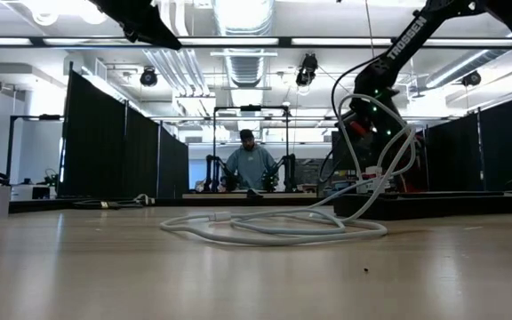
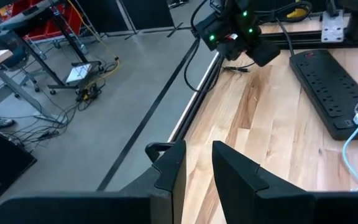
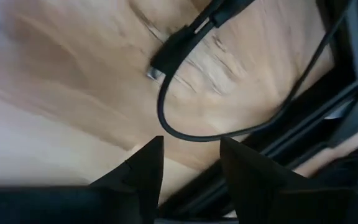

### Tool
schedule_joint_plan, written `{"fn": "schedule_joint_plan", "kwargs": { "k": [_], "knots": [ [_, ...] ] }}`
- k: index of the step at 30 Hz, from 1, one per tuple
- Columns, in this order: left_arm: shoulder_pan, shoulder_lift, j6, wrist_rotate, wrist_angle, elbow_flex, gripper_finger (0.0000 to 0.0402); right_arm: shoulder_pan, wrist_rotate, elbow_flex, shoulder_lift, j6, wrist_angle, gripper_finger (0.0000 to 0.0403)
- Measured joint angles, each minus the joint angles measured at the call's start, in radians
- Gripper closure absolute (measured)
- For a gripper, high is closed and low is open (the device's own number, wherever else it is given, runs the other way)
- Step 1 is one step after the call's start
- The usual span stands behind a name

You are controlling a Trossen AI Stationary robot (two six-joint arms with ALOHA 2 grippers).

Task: Plug in charger cables
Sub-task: Insert the top right black charger cable into the right white outlet extension

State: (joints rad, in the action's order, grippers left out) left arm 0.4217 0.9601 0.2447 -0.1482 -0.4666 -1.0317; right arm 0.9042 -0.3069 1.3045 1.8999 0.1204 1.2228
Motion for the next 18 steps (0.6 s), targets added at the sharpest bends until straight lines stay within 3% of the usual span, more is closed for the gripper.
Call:
{"fn": "schedule_joint_plan", "kwargs": {
  "k": [13,18],
  "knots": [
    [0.0,0.008,0.008,0.066,0.025,0.0,0.0336,-0.023,-0.009,0.079,0.011,-0.032,0.062,0.0209],
    [0.0,0.008,0.0,0.072,0.026,0.0,0.0336,-0.02,-0.003,0.17,0.039,-0.024,0.205,0.0177]
  ]
}}
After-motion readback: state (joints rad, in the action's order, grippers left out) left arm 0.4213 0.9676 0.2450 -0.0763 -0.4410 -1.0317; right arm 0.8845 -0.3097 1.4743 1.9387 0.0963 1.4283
